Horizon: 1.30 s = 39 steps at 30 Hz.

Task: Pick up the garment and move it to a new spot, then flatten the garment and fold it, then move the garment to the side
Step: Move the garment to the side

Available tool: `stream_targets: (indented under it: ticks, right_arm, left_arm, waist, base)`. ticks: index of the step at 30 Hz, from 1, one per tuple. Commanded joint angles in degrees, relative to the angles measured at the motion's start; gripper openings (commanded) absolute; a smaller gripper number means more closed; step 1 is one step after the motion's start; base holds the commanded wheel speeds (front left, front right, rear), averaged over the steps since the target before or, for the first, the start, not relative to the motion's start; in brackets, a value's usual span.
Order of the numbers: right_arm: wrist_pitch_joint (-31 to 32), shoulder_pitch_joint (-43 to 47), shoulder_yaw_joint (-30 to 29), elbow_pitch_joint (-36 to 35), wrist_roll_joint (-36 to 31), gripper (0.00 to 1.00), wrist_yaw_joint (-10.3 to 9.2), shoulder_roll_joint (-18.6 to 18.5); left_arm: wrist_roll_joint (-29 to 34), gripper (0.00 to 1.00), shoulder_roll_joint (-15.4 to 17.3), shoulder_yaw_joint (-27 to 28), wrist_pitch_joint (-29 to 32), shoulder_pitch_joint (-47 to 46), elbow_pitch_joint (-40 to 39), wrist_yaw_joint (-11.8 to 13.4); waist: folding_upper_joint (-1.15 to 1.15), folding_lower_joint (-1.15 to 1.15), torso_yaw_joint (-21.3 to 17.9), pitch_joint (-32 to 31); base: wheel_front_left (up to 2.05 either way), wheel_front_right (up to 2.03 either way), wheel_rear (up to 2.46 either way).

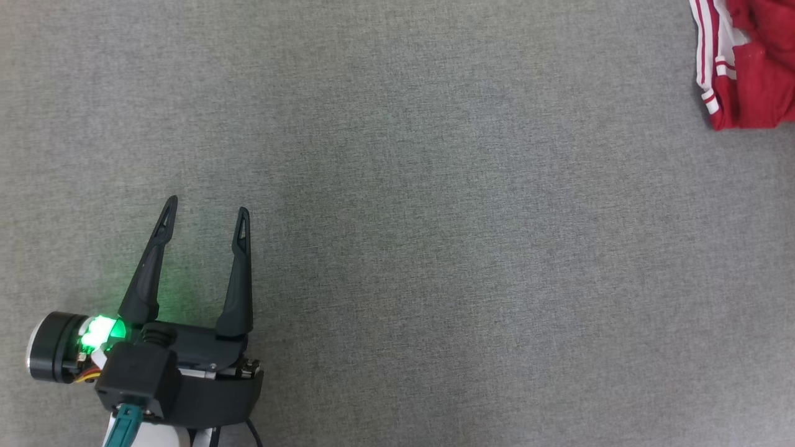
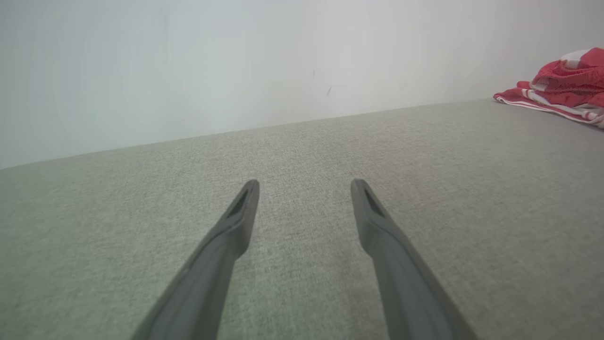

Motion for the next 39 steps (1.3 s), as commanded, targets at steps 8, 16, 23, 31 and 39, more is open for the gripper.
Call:
stream_targets:
  ticks: [8,16,23,31,39]
  right_arm:
    - [-3.2,-2.33,-0.2,2.78,-1.5,1.0,-0.17,1.74]
    - [-8.89,-1.66,0.02,2.76,-3.06,1.0,-0.17,3.84]
    - [-15.27,1.55,-2.1,1.92,-1.8,1.0,-0.17,7.3]
    - [-17.97,9.92,-6.14,-1.29,-1.59,1.0,-0.17,13.68]
    - [-18.04,22.05,-15.14,-10.3,-5.4,1.0,-0.17,20.93]
  left_arm:
    - [-0.26,1.0,0.7,0.08,-0.11,-0.2,-0.12,0.7]
    - [-1.24,1.0,0.04,0.16,-0.11,0.5,1.22,1.02]
    - [-2.68,1.0,-1.71,1.04,-0.11,3.04,3.36,1.72]
    - [-4.07,1.0,-3.34,2.5,-0.11,7.34,5.09,2.32]
    - [-4.71,1.0,-4.12,4.21,-0.11,10.43,7.18,1.79]
  waist:
    - [-0.01,0.0,-1.03,-0.28]
    - [-0.01,0.0,-1.13,-3.39]
    - [-0.01,0.0,1.49,-9.64]
    - [-0.01,0.0,5.5,-17.09]
    - [-0.01,0.0,8.29,-21.89]
  base:
    - [0.0,0.0,0.0]
    - [0.0,0.0,0.0]
    - [0.0,0.0,0.0]
    - [0.0,0.0,0.0]
    - [0.0,0.0,0.0]
